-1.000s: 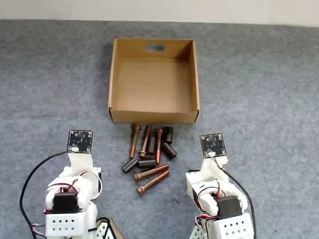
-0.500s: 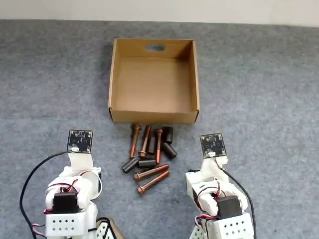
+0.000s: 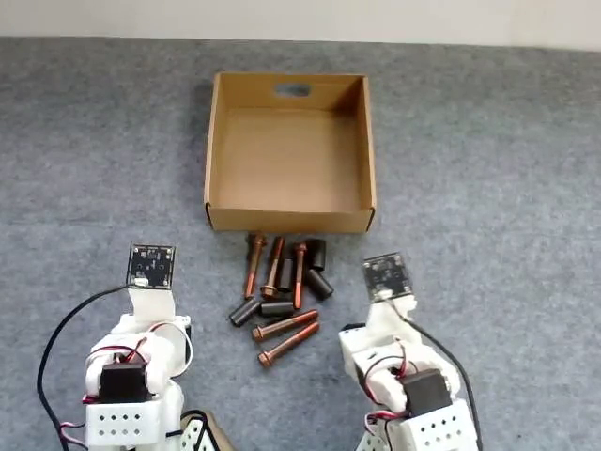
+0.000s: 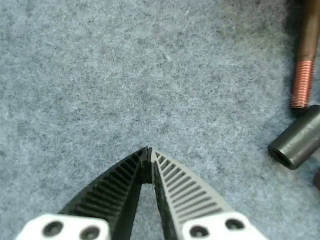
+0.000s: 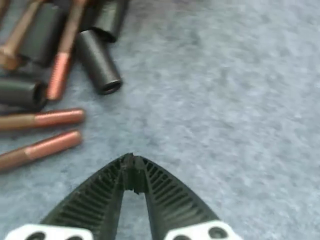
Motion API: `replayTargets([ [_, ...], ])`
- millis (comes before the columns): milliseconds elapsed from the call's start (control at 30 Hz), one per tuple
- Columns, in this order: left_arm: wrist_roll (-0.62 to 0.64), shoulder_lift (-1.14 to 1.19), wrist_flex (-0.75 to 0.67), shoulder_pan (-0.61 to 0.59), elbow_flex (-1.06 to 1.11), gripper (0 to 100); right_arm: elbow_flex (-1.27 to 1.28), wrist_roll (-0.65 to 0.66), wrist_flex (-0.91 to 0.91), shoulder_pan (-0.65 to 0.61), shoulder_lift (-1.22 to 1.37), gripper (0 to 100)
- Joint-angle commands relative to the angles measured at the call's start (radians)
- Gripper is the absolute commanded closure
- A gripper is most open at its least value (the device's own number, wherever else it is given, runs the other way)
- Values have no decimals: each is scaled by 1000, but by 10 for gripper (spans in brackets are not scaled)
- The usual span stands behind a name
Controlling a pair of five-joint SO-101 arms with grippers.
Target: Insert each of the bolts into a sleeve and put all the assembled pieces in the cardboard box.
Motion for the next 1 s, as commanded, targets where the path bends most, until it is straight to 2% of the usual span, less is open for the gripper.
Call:
replayTargets([
  [0, 8, -13, 5, -12, 15, 993, 117, 8, -2, -91, -4, 993],
  [267, 8, -13, 5, -7, 15, 993, 119, 9, -10, -133, -4, 990],
  [467, 8, -13, 5, -7, 15, 993, 117, 11, -245, -93, -4, 981],
  [567, 8, -13, 5, -7, 15, 993, 125, 11, -367, -54, -4, 912],
  [733, 8, -13, 5, -7, 15, 993, 82, 9, -443, -12, -4, 738],
  [967, 8, -13, 5, -7, 15, 993, -185, 9, -329, -7, 10, 728],
])
